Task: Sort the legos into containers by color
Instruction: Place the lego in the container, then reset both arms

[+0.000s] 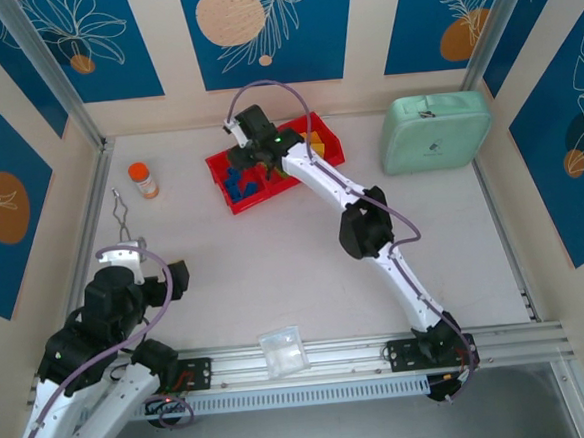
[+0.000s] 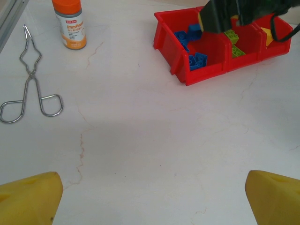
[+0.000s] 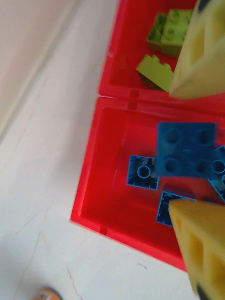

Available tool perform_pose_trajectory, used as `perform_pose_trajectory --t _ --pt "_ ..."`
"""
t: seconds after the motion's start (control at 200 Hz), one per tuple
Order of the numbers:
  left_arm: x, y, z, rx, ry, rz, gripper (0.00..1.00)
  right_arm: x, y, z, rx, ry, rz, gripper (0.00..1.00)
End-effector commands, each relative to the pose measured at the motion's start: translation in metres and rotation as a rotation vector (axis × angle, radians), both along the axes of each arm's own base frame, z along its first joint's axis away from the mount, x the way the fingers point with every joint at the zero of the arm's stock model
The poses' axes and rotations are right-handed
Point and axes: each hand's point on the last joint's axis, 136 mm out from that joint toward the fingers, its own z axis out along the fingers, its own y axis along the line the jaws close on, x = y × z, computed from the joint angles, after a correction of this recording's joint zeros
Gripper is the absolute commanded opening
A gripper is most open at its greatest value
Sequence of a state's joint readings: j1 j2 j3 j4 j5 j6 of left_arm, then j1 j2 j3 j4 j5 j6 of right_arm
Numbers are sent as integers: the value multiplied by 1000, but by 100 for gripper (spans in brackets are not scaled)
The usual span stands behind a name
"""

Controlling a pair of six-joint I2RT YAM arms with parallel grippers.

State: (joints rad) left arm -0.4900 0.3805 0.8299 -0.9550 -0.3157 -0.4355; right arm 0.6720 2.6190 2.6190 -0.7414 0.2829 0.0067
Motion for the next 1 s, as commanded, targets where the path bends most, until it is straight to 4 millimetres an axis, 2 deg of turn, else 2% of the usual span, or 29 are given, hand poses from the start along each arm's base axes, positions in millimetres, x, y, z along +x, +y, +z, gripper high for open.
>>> perform_pose_trajectory --t 0.0,0.15,0.245,0.29,0.31,0.335,0.365,0.445,0.53,0.565,0.59,0.595,0.655,0.66,0.69,0.725,0.79,0.83,0.9,0.94,0.995 --pt "3 -3 1 10 -20 -18 99 -16 -3 17 -10 24 -4 83" --pt "6 -5 -2 16 -16 -26 99 -30 -24 38 -3 39 -69 91" --pt "14 -2 -6 38 -28 3 99 -46 -53 56 23 44 -131 100" --pt "19 3 -9 63 -36 41 99 -55 -70 69 71 36 -163 99" --pt "22 6 -11 74 -38 59 99 -61 -79 66 84 51 -178 99" --pt "25 9 -13 86 -45 81 99 -68 -90 76 125 52 -191 99" --pt "30 10 -16 98 -53 96 100 -79 -107 79 157 68 -216 99" --pt "43 5 -20 108 -89 91 99 -104 -155 83 207 71 -295 99" --pt "64 0 -19 119 -157 108 99 -129 -210 79 171 -33 -381 99" --pt "73 -3 -18 132 -194 112 99 -140 -231 85 150 -120 -403 99" --pt "80 -3 -18 146 -222 119 99 -148 -249 79 114 -175 -425 99" --pt "81 -4 -19 150 -226 118 99 -149 -251 82 113 -192 -426 99" --pt "97 -7 -22 215 -288 106 99 -169 -281 65 37 -316 -397 99" --pt "98 -8 -23 222 -290 105 99 -169 -283 69 37 -336 -393 99" --pt "105 -8 -26 265 -313 103 99 -180 -297 57 0 -392 -373 99" --pt "112 -8 -31 313 -332 104 99 -191 -308 49 1 -450 -374 99" --pt "123 -4 -42 375 -329 117 99 -205 -318 41 76 -507 -370 99" --pt "129 2 -54 393 -304 128 99 -208 -333 29 100 -469 -430 99" --pt "139 9 -76 380 -268 135 99 -209 -367 -4 98 -418 -575 99" --pt "144 15 -88 372 -256 147 99 -204 -382 -4 100 -440 -637 99" --pt "149 25 -101 345 -257 178 99 -202 -383 -3 150 -437 -626 99"
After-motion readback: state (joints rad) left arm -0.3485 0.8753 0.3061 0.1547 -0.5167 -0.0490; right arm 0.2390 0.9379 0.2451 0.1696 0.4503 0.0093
